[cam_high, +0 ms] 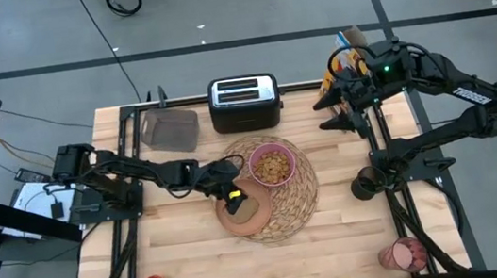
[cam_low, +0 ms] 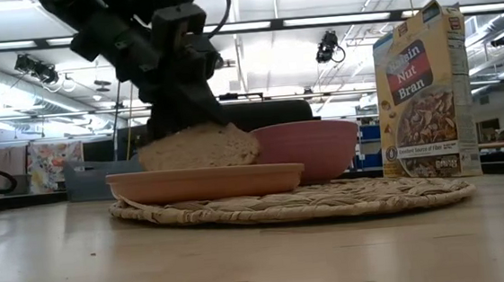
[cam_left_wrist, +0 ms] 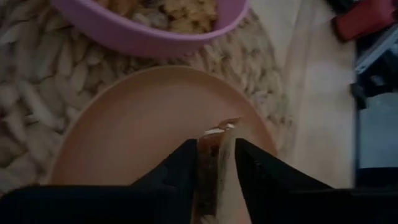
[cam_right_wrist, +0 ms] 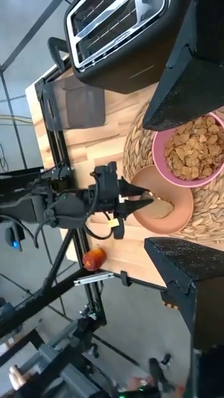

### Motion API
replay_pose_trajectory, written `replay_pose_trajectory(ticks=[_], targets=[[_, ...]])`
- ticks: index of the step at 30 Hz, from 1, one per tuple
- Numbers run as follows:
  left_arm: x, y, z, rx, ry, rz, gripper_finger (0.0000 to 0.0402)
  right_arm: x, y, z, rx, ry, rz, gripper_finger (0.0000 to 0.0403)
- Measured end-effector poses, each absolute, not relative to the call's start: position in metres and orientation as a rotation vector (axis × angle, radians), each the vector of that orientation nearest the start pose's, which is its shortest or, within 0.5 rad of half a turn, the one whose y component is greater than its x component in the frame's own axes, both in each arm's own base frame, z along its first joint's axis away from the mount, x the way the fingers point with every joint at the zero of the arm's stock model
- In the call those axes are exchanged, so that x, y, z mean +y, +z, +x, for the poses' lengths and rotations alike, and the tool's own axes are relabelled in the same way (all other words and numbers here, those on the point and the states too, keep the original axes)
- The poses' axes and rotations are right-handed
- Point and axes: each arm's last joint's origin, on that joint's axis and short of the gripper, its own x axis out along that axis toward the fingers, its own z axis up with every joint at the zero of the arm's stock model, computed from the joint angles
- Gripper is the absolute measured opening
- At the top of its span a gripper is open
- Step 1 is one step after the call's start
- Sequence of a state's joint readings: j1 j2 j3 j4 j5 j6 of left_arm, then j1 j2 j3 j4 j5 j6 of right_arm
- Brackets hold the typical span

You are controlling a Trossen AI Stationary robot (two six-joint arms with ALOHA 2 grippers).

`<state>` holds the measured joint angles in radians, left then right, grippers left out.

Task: Arrange a breakfast setting
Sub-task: Put the toasted bread from the toaster on the brown plate on the brown placemat, then put the red apple to the top right of the pink bowl on the brown placemat

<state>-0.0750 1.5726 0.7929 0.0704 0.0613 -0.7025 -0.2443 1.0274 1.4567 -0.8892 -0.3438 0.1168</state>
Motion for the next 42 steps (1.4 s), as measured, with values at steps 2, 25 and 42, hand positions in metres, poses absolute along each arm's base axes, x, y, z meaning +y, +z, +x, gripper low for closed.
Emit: replay_pose_trajectory(ticks=[2,25,42], targets=[[-0.025,0.174,0.308,0.736,0.135,-0.648,0.0133,-0.03,0.445,0.162,0.441,0.084,0.233,0.0299],[0.009,0.266,0.319,0.952,0.212,-0.546,0.0258,-0.02,0.45,0.11,0.426,-0.012,0.129,0.0296],[-0.072,0.306,0.266,1.529,0.282,-0.769,0.0329,-0.027,0.446,0.119,0.473,-0.272,0.096,0.0296]])
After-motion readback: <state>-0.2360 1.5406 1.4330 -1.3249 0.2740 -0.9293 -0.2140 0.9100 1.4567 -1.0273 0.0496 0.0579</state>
